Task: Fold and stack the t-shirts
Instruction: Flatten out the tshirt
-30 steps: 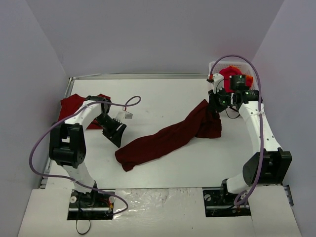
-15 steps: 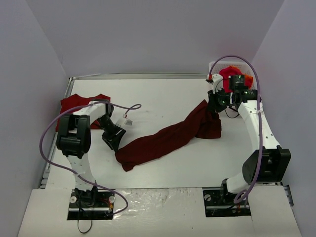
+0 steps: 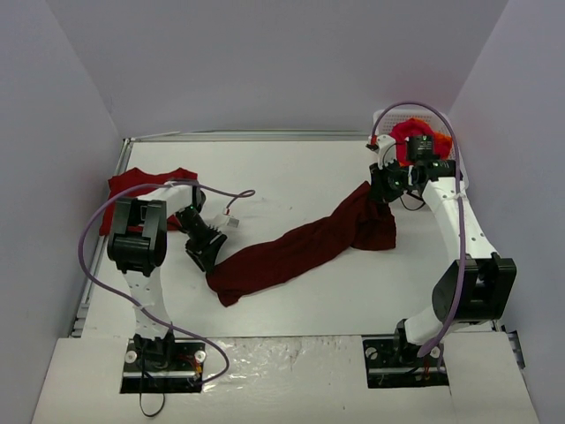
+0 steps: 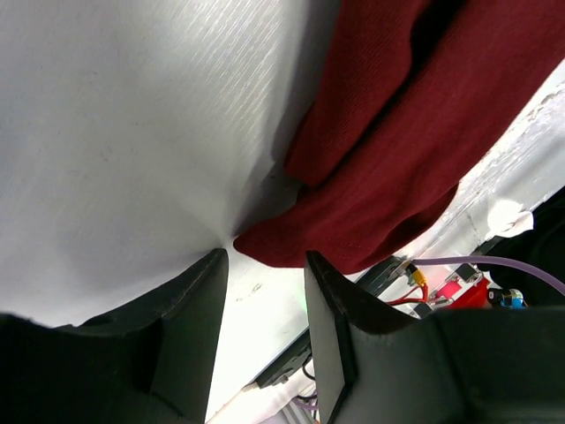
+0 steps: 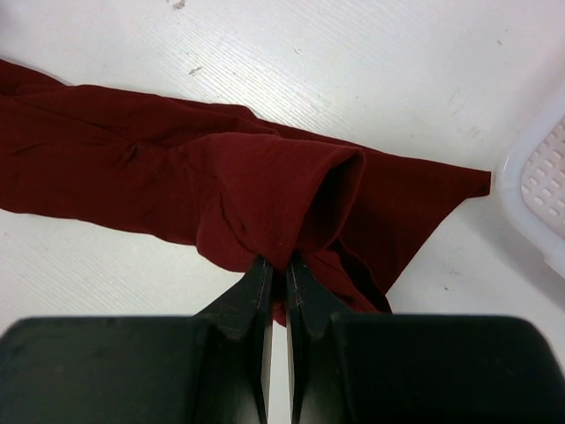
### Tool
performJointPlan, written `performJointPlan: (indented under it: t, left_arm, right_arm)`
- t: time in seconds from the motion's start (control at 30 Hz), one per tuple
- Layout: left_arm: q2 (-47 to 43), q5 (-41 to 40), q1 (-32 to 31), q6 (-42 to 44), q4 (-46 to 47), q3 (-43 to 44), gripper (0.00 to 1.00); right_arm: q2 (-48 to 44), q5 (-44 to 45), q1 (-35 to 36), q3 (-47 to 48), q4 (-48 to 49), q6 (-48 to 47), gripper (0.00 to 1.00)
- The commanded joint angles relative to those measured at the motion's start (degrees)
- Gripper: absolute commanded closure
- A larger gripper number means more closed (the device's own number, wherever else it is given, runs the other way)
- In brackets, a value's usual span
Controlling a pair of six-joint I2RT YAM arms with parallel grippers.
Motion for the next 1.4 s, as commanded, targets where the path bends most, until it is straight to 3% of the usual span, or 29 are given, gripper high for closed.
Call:
performJointPlan:
  t: [0.0, 0.33, 0.53, 0.83, 1.1, 1.27, 1.37]
  left_arm:
    - [0.05, 3.29, 0.21, 3.09, -1.75, 2.04, 0.62]
    - [1.98, 6.90, -0.58, 6.16, -6.31, 2.04, 0.79]
    - [1.37, 6.20, -1.02, 7.48, -7.20, 0.37, 0.97]
    - [-4.95, 2.25, -0.93, 2.05, -3.95, 1.77, 0.98]
    - [-11.28, -3.10, -0.58, -8.32, 1.31, 11.97, 0.98]
    - [-12.79, -10.13, -0.58, -19.75, 11.94, 15.03, 0.98]
    - [-10.07, -13.73, -0.58, -22.48, 11.00, 23.63, 0.98]
  right_arm:
    - [0.21, -1.17, -0.03, -0.16, 0.27, -0.85, 1.00]
    - [1.00, -0.56, 0.06, -0.34, 0.27, -1.03, 1.00]
    - [0.91, -0.12, 0.06, -0.60, 0.54, -1.11, 1.00]
    - [0.91, 0.85, 0.32, 0.45, 0.36, -0.68, 1.00]
    - [4.68, 4.63, 1.73, 5.72, 0.27, -0.15, 1.00]
    - [9.95, 4.98, 2.08, 15.02, 0.36, 1.43, 1.00]
    - [14.70, 5.59, 2.43, 25.01, -0.08, 2.57, 1.00]
